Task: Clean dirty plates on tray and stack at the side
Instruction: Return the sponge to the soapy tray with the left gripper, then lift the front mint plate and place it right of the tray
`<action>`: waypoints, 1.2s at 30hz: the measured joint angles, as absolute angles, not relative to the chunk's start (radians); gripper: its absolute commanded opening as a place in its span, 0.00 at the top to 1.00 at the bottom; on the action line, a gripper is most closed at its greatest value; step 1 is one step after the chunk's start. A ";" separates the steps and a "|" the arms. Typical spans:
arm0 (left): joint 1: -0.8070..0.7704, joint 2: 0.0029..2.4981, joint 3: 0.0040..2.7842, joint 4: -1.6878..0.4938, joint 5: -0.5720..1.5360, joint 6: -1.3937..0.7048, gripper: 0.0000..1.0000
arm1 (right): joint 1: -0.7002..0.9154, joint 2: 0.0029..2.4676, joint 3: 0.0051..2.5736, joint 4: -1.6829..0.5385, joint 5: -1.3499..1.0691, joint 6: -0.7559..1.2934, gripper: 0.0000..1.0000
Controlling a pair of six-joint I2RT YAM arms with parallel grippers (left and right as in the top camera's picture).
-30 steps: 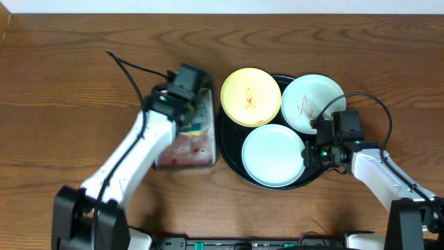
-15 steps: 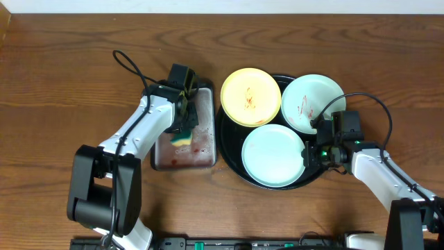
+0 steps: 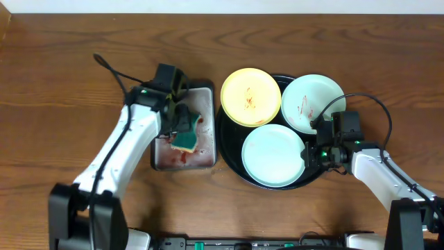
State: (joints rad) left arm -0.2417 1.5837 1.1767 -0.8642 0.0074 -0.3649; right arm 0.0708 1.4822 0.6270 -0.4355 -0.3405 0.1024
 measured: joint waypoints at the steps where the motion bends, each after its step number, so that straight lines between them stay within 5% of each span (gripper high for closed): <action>1: -0.241 1.574 1.177 -0.868 0.014 -0.365 0.34 | 0.071 1.482 0.627 -0.435 -0.341 0.102 0.93; 21: -0.235 1.332 0.993 -0.761 0.107 -0.369 0.34 | 0.071 1.403 0.638 -0.453 -0.379 0.090 0.99; 36: -0.179 1.243 0.849 -0.632 0.110 -0.369 0.26 | 0.332 1.186 0.794 -0.558 0.208 0.067 0.99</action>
State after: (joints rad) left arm -0.1795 1.2427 0.8486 -0.6323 0.1101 -0.3691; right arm 0.3317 1.1862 0.7937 -0.5579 0.2085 0.0669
